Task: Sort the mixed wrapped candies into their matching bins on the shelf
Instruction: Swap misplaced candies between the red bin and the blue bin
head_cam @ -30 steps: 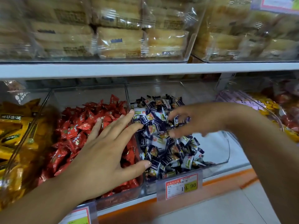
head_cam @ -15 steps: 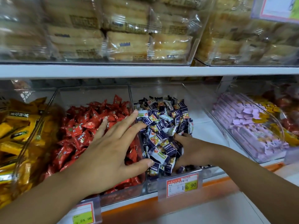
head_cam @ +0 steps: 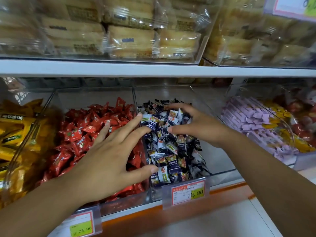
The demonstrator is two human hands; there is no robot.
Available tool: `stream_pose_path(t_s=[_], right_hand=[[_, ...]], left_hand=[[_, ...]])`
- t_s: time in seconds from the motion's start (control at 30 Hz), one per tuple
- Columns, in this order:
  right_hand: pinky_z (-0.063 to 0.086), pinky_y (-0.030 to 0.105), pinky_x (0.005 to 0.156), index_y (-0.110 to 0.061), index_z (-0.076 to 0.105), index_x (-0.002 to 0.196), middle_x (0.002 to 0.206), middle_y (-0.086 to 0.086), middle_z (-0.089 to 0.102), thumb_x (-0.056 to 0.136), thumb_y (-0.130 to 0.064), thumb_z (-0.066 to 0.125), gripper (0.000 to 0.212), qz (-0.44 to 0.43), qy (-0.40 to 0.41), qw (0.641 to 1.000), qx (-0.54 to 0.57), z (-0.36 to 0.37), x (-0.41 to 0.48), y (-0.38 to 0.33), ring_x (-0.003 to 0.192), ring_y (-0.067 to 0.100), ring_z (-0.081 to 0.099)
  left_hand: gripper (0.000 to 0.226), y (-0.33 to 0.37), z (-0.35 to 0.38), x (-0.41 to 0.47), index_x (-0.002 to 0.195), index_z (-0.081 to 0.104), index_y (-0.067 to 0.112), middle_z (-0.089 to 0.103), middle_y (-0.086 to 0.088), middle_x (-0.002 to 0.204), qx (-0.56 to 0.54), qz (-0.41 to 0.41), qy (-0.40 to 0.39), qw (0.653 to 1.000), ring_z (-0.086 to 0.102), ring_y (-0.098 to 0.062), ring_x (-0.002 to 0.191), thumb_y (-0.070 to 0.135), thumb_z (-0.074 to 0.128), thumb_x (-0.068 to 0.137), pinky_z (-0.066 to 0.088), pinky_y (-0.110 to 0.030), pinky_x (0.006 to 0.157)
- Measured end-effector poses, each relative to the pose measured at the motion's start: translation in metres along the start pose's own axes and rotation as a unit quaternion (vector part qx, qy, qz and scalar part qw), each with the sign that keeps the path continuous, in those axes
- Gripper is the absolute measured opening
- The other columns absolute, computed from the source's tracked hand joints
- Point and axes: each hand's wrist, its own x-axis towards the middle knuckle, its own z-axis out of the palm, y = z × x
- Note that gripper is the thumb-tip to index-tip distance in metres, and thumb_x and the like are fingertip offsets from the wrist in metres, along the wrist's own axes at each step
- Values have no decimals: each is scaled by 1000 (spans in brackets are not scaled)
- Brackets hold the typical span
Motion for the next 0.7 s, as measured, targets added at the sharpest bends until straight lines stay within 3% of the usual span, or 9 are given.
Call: stream_pose_path(t_s=[0.07,0.13,0.2,0.27,0.37,0.53,0.7], right_hand=[[37,18,91,-57,31,139,152,-19,25,74,-45,77,81,-27,-49,996,-69,-8,-4,-10,127,4,36],[34,14,94,-57,33,137,155,-22,16,75,-45,77,78,-53,-72,983,-161,-15,-11,-20,136,5,27],[21,26,108,-58,43,129,156,-23,8,75,-47,76,65,-65,-108,956,-263,-15,-21,-27,144,7,9],[7,43,116,-60,40,129,157,-26,-5,74,-52,75,65,-66,-182,916,-353,0,-28,-26,145,9,-11],[-8,64,113,-60,31,134,156,-23,-20,74,-51,73,73,-86,-231,877,-412,37,-24,-11,142,13,-29],[0,70,111,-54,41,132,157,-21,-13,72,-54,75,69,-125,-130,871,-456,36,12,13,145,17,-19],[26,52,113,-50,50,124,159,-18,2,74,-51,76,57,-114,-69,919,-371,1,13,17,145,13,2]], left_hand=[[90,0,0,0,146,-6,51,-38,34,144,-8,0,2,1000,-20,16,133,91,13,68,-19,-34,116],[90,-1,0,0,146,-5,51,-36,33,145,-12,3,3,1000,-18,15,133,92,12,68,-19,-34,115],[89,-2,1,0,146,-3,51,-34,32,147,-13,6,5,1000,-13,12,137,92,13,69,-16,-37,117],[88,-2,2,0,146,1,50,-30,31,150,-20,8,9,1000,-7,10,139,91,16,70,-13,-39,118],[82,0,1,1,142,4,53,-27,33,150,-26,1,13,1000,-4,12,138,89,21,69,-11,-41,119],[81,3,-2,0,138,13,55,-26,38,147,-52,-18,9,998,-11,17,135,87,26,65,-13,-39,119],[86,4,-1,0,137,5,56,-30,38,145,-36,-22,12,999,-20,21,130,95,16,61,-15,-38,118]])
